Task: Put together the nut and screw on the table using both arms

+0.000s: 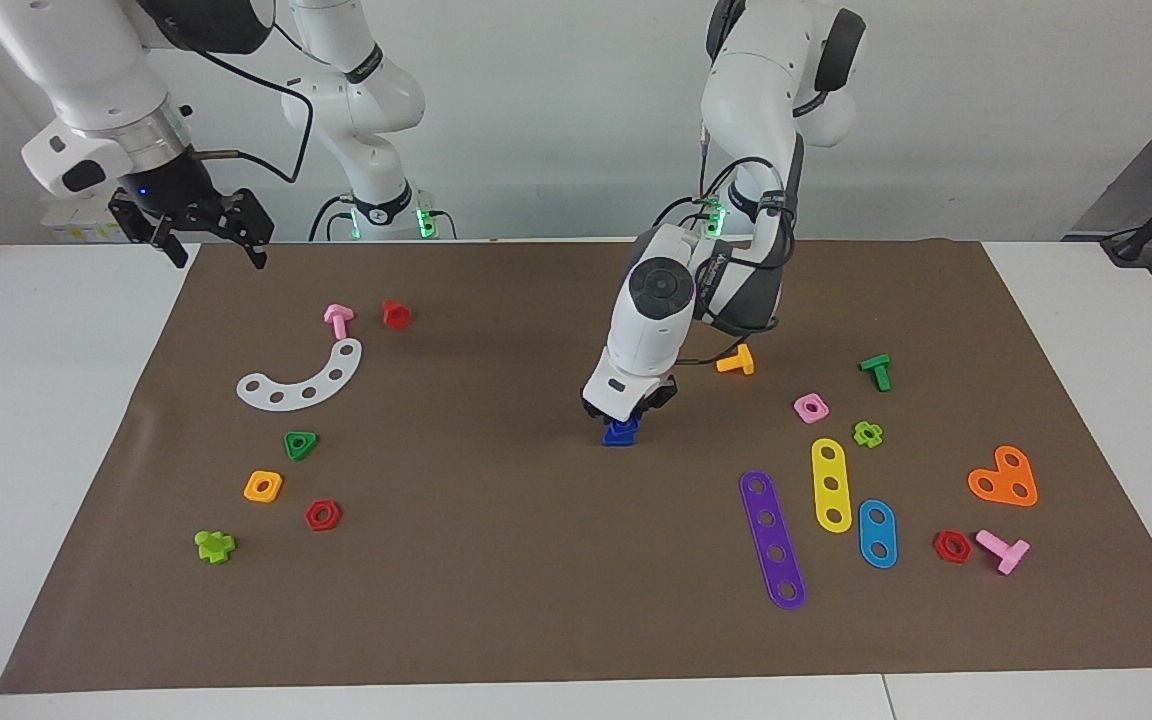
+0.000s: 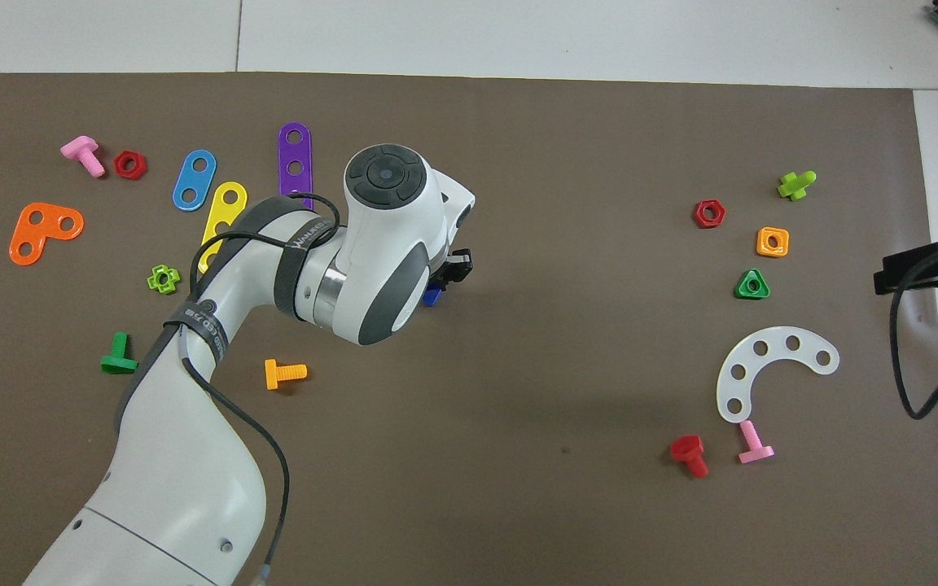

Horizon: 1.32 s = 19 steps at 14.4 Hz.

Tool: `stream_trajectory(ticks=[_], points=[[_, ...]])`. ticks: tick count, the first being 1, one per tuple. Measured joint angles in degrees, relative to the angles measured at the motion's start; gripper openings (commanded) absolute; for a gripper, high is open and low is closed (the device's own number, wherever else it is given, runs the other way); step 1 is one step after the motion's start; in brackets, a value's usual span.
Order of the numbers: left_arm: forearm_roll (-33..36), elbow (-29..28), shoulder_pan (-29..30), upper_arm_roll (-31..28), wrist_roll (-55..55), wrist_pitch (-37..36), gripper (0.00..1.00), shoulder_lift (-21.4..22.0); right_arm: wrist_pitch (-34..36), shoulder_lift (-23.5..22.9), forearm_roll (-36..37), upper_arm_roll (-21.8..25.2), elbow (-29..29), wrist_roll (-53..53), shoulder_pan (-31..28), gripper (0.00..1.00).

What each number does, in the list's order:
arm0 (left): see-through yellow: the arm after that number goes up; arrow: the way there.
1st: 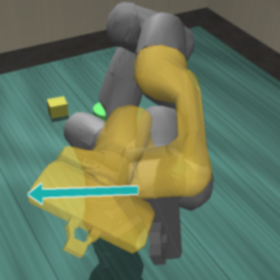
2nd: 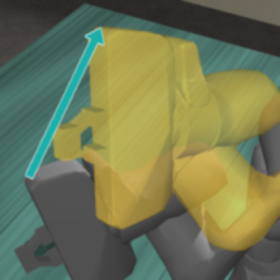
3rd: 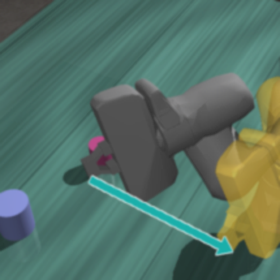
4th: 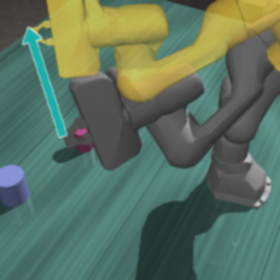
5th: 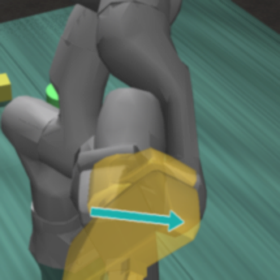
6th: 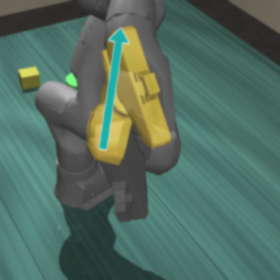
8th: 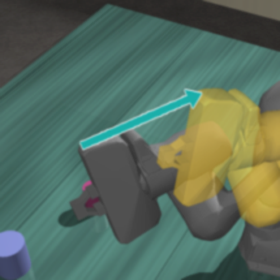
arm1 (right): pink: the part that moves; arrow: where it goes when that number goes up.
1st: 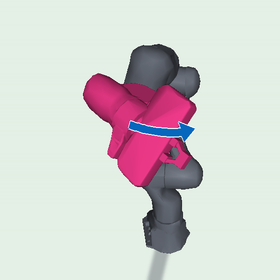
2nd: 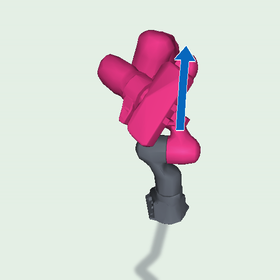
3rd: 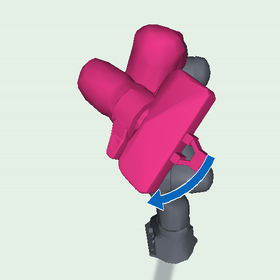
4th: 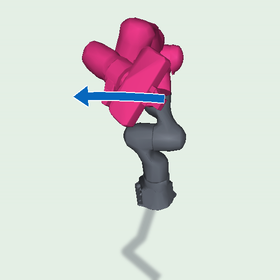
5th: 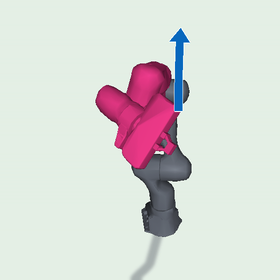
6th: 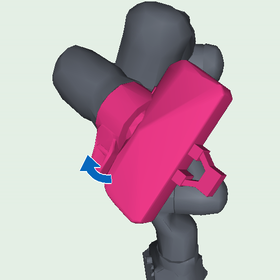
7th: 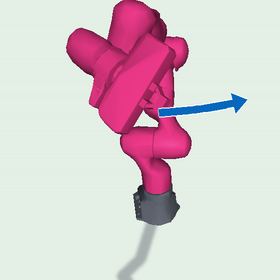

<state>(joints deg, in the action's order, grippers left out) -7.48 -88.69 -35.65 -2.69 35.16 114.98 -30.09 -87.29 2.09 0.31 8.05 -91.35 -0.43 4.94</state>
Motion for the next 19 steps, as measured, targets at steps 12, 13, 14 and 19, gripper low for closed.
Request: stream_trajectory(ticks=[12, 13, 14, 19], points=[[0.00, -5.73, -0.08, 0.16, 0.27, 8.67, 1.00, 0.92, 0.00, 0.00, 0.01, -0.08, 0.45, -0.63, 0.19, 1.00], [0.00, -5.72, -0.08, 0.15, 0.27, 8.94, 1.00, 1.02, 0.00, 0.00, 0.01, -0.08, 0.45, -0.63, 0.19, 1.00], [0.00, -5.70, -0.08, 0.13, 0.27, 9.03, 1.00, 1.11, 0.00, 0.00, 0.01, -0.08, 0.45, -0.63, 0.19, 1.00], [0.00, 1.51, 1.57, -0.62, 0.39, 0.16, 1.00, 1.41, 0.00, 0.00, 0.01, -0.08, 0.45, -0.57, 0.08, 1.00]])
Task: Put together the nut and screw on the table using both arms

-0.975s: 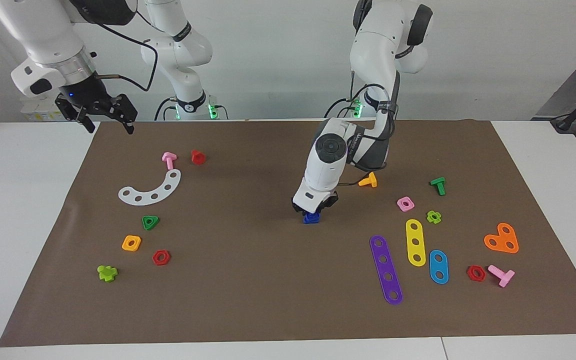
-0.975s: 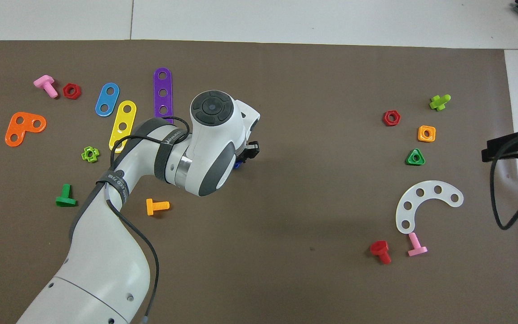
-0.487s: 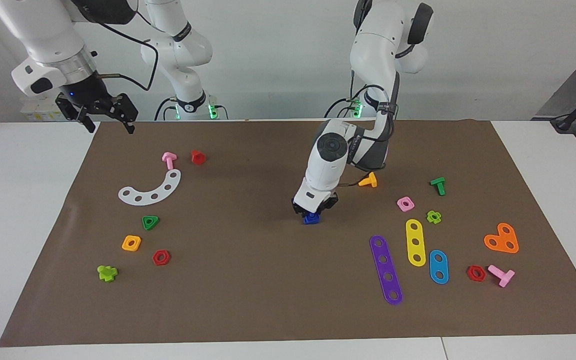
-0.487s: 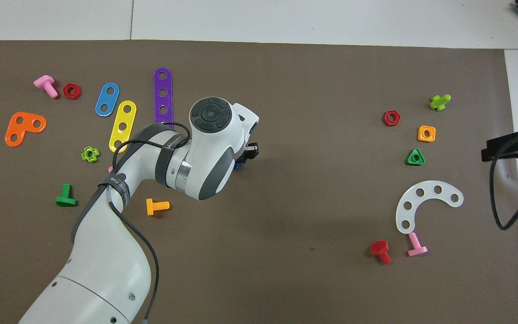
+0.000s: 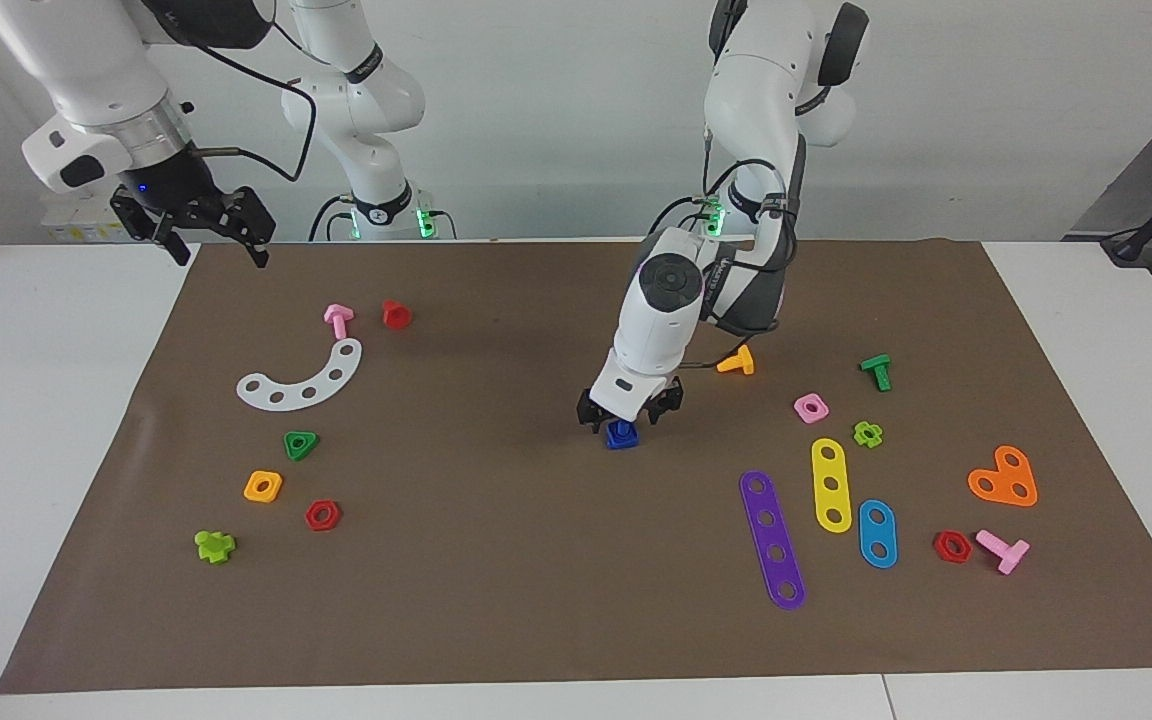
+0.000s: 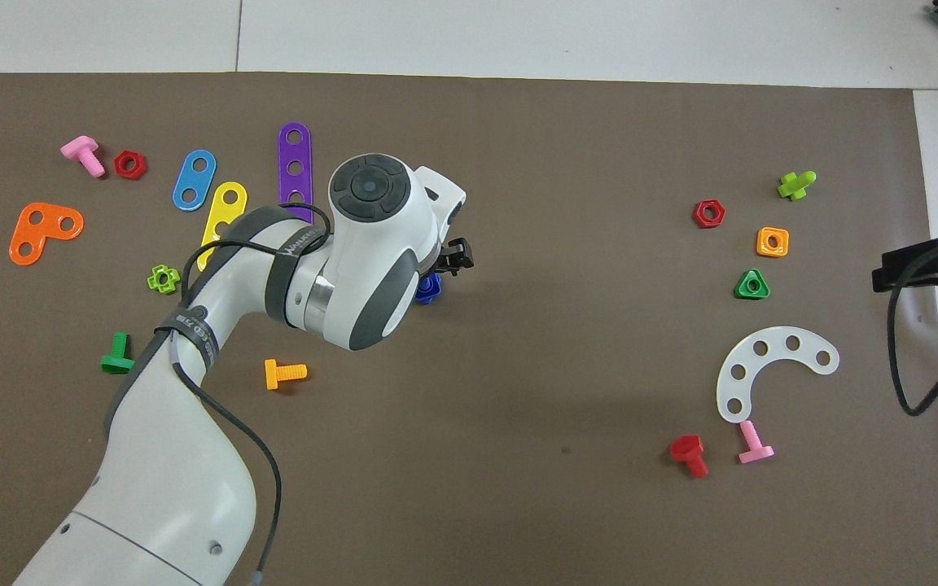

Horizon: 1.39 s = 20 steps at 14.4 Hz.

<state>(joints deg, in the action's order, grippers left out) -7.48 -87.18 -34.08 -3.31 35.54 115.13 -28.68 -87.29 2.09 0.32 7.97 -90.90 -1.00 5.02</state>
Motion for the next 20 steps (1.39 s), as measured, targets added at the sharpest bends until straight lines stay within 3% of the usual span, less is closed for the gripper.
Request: stream_trajectory(ticks=[4, 11, 20], points=[[0.01, 7.69, 8.96, -0.12, -4.27, -9.18, 1.00, 1.92, 0.04, 0.00, 0.00, 0.01, 0.00, 0.37, -0.10, 1.00], [1.67, 4.80, 24.98, -0.61, -23.83, -22.92, 1.00, 12.51, 0.05, 0.00, 0.02, 0.17, 0.00, 1.24, -0.17, 1.00], [5.93, 0.89, 27.77, -0.39, -32.41, -26.16, 1.00, 23.65, 0.08, 0.00, 0.02, 0.30, 0.00, 1.43, -0.20, 1.00]])
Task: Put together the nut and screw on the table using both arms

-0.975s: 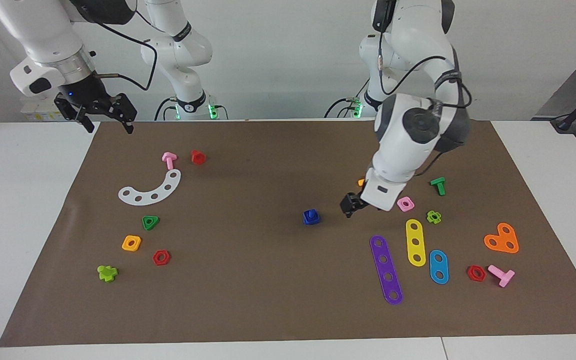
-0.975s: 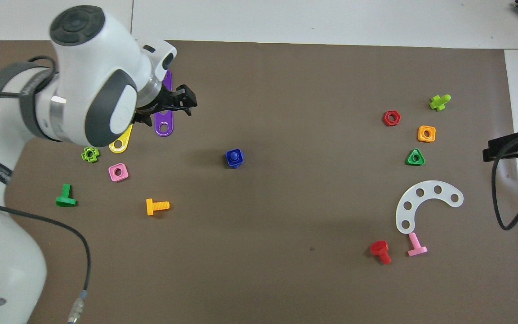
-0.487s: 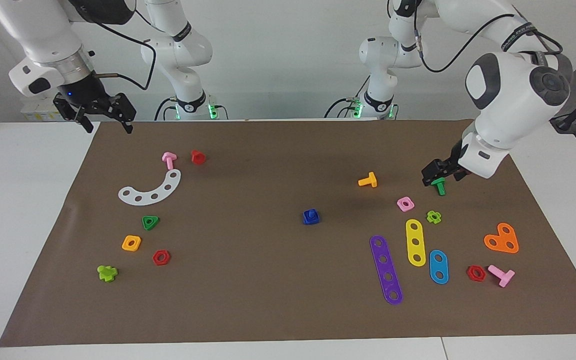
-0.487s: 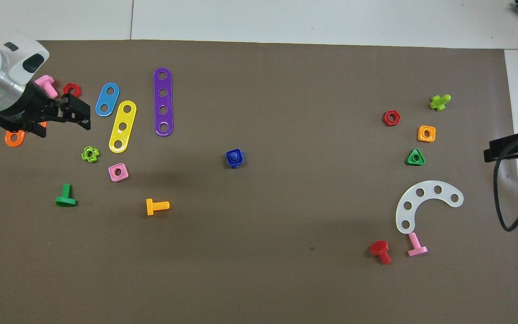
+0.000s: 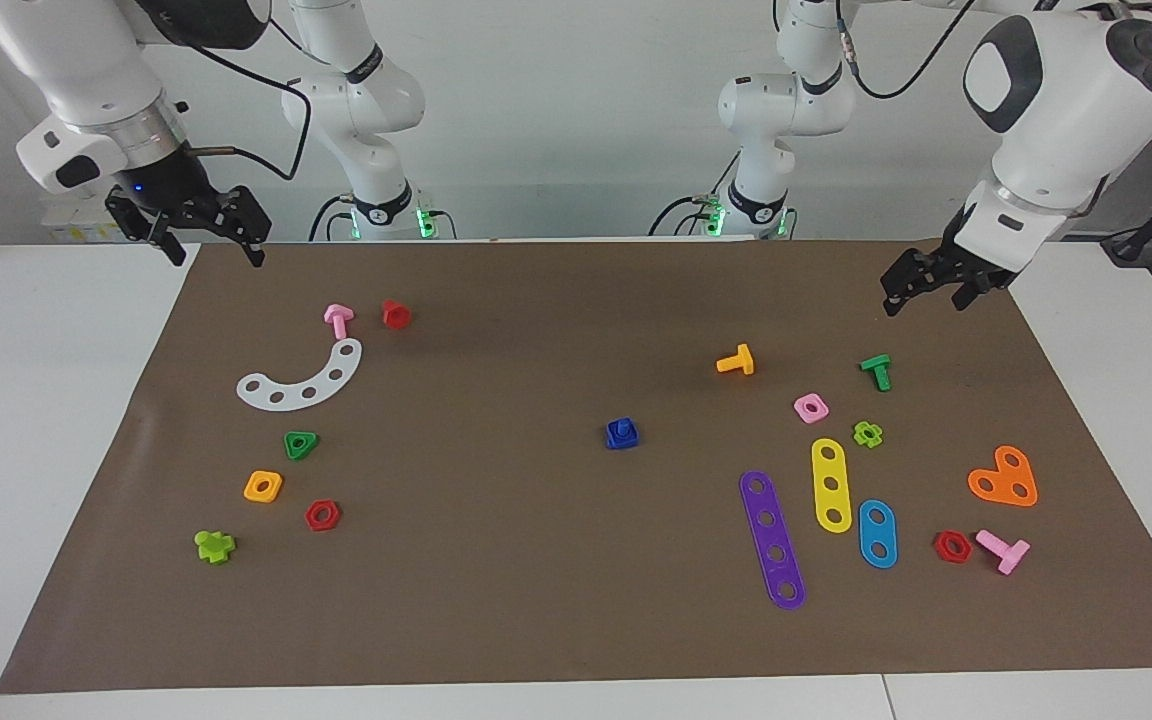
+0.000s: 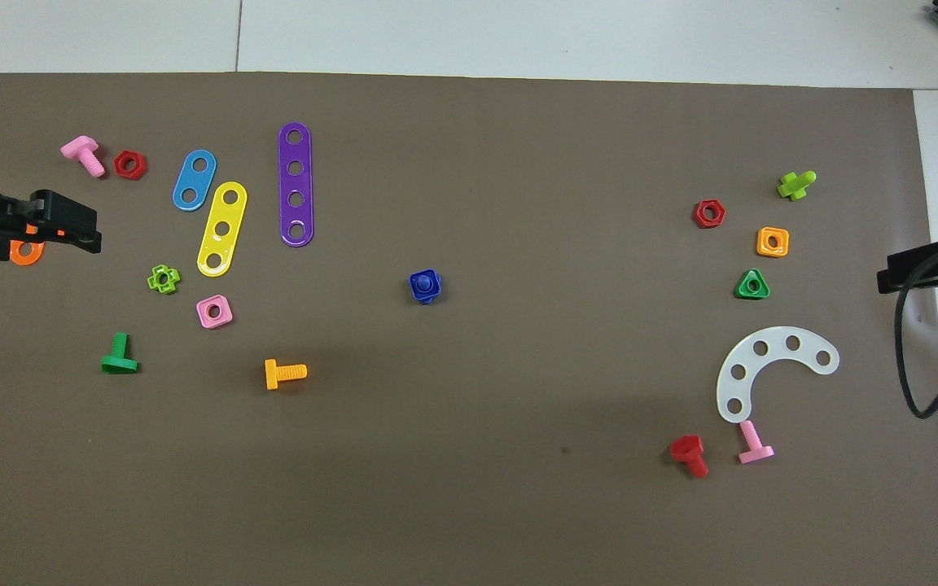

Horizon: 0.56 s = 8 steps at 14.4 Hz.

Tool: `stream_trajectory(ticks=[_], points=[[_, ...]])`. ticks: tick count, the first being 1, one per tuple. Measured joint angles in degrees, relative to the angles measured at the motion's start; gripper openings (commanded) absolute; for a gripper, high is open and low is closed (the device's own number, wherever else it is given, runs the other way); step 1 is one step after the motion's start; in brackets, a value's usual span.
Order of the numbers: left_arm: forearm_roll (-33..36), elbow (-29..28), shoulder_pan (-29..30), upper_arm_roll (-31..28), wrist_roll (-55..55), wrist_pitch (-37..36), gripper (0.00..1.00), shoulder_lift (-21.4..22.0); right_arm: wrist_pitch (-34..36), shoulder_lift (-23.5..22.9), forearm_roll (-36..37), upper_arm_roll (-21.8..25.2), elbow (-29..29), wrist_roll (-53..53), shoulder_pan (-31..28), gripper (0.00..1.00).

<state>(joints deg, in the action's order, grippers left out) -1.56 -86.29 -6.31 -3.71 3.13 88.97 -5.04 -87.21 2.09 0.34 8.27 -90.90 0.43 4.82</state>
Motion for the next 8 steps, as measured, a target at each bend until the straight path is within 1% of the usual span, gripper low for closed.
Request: stream_trajectory(ticks=[2, 8], points=[[0.32, 0.01, 0.00, 0.05, -0.79, 0.05, 1.00, 0.80, 0.03, 0.00, 0.00, 0.00, 0.00, 0.00, 0.00, 1.00], [0.66, 0.43, 0.00, 0.11, -2.20, 0.25, 1.00, 1.07, 0.04, 0.00, 0.00, 0.03, 0.00, 0.01, -0.24, 1.00]])
